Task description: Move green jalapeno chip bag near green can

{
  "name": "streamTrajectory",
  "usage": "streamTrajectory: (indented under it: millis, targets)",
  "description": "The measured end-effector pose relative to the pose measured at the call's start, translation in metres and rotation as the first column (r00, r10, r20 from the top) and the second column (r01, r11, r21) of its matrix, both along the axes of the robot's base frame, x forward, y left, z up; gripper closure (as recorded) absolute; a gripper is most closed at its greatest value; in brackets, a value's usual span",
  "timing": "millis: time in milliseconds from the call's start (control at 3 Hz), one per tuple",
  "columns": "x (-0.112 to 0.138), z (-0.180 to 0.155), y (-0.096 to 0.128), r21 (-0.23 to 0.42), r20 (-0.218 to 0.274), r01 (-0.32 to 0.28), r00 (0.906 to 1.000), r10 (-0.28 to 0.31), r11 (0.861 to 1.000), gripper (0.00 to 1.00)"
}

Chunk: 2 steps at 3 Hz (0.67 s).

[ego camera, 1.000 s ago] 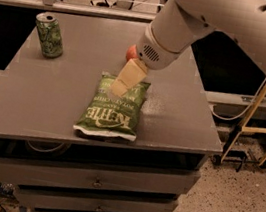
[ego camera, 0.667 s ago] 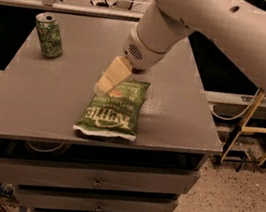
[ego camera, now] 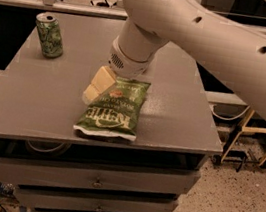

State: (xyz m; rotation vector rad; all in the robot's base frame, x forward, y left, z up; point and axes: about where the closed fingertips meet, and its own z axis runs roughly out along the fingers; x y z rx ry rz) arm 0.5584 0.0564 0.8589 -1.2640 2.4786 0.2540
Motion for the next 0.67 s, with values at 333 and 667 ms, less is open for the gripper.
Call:
streamTrajectory:
  millis: [333, 667]
  targets:
    - [0.0, -0.0163, 0.0087, 0.016, -0.022, 0.007, 0.9997, -0.007, 1.0, 0.17]
    - [0.0079, -0.0204, 0.0135, 0.068, -0.005, -0.001, 1.0, 0.001, 0.998, 0.49]
